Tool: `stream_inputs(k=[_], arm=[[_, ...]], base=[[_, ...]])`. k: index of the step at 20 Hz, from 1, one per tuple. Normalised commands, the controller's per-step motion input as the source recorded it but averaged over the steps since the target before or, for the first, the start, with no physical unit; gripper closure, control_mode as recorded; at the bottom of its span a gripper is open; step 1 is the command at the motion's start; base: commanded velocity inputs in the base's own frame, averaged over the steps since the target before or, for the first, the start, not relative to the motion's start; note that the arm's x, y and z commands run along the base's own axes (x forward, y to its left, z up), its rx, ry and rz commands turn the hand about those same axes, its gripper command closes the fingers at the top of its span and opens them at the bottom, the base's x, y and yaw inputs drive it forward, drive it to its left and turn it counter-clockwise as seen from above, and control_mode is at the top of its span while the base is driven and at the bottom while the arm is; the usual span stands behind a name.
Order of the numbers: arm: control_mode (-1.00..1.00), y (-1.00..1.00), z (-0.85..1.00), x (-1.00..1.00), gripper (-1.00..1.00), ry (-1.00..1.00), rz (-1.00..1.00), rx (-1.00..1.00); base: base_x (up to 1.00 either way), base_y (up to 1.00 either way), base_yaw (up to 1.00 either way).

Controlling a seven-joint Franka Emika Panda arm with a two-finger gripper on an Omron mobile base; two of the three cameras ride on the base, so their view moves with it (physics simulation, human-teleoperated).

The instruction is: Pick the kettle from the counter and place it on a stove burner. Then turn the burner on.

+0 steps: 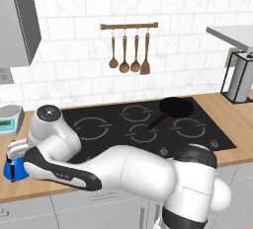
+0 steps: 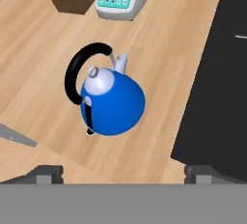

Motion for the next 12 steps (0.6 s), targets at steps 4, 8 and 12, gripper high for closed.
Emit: stream_inputs(k=[4,8,12], arm=[[-1.00,0.19,-0.29,0.00,-1.00,-0.07,0.15,0.00],[-1.00,0.43,-0.03,0.00,-1.00,0.00,0.07,0.00],[-1.00,0.41,0.00,0.00,-1.00,0.00,0.01,0.00]], base=[[0.00,0.00,0.00],[0.00,0.00,0.00],[0.00,0.00,0.00]])
